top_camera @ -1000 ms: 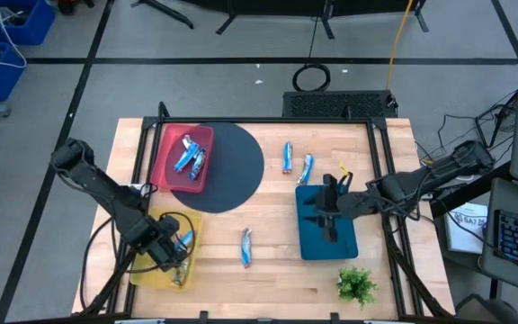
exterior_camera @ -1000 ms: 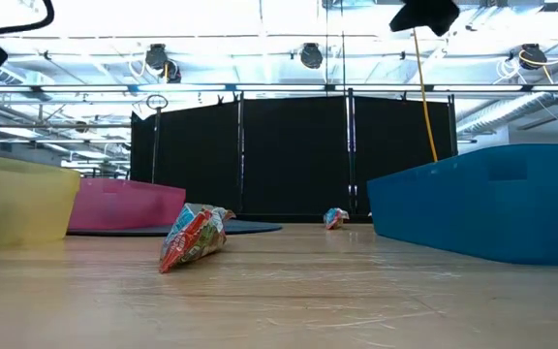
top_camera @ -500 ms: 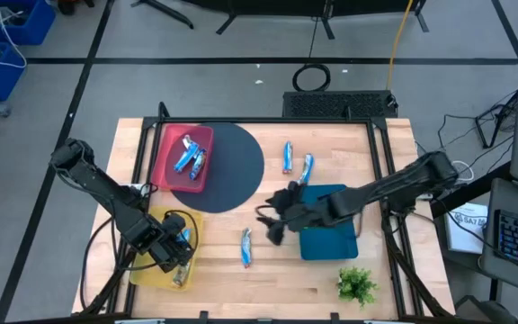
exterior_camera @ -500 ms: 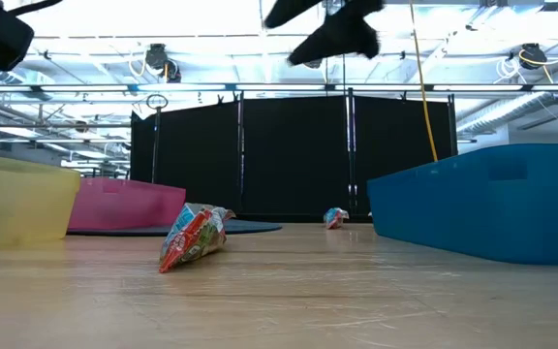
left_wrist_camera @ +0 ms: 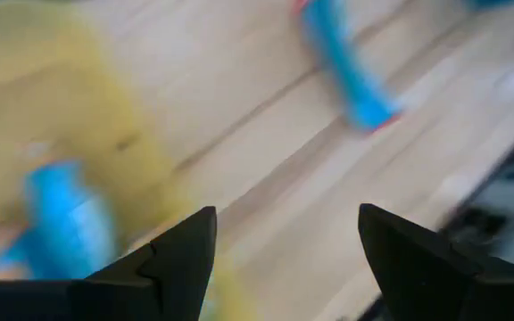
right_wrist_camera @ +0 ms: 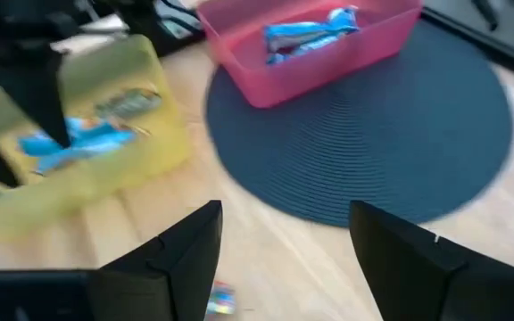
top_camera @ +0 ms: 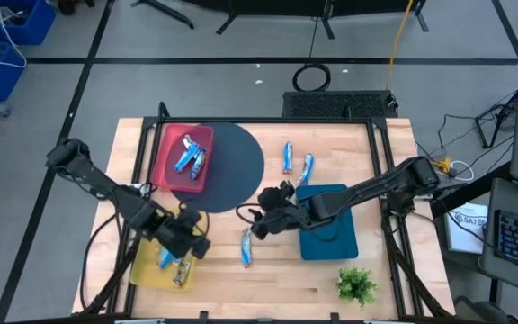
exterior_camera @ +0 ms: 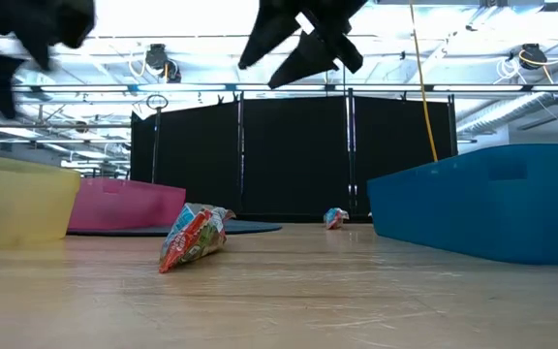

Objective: Pick and place Granola Bars by type
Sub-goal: Put the bottom red granola bar into the blue bin

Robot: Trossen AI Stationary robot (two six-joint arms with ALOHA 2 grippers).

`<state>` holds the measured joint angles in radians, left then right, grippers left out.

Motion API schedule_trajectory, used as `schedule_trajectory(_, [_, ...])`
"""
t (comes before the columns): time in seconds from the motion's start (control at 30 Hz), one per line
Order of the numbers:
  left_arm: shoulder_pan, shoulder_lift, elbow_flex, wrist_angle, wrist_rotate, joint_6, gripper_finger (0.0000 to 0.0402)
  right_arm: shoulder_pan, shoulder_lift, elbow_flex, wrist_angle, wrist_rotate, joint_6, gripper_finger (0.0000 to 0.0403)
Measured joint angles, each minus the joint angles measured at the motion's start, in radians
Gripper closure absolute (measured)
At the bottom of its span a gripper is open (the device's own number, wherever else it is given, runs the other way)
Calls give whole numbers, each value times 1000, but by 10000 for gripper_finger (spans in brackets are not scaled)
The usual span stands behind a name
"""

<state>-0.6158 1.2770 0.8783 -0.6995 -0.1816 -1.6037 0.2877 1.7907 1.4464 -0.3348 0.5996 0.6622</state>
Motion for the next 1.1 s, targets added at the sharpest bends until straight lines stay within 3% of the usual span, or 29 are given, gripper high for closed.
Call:
schedule_trajectory(0.23, [128,62,0,237,-22,-18,157,-21,-29,0,-212,0,-19,163])
schedule_trajectory(0.37, [162,159,1,454,6,-21,174,-20,-45,0,-341,-1,-20,163])
schedule_trajectory(0.53, [191,293,0,692,56,-15,182,-8,-86,-13,-372,-7,-55,159])
schedule_trajectory(0.8, [169,384,0,705,117,-106,151,39,-232,-112,-371,-21,-99,154])
schedule_trajectory(1.0, [139,385,0,701,35,-133,136,60,-362,-226,-355,-24,-101,155])
schedule_trajectory(1.1, [142,385,0,695,47,-153,140,69,-426,-290,-333,-25,-103,156])
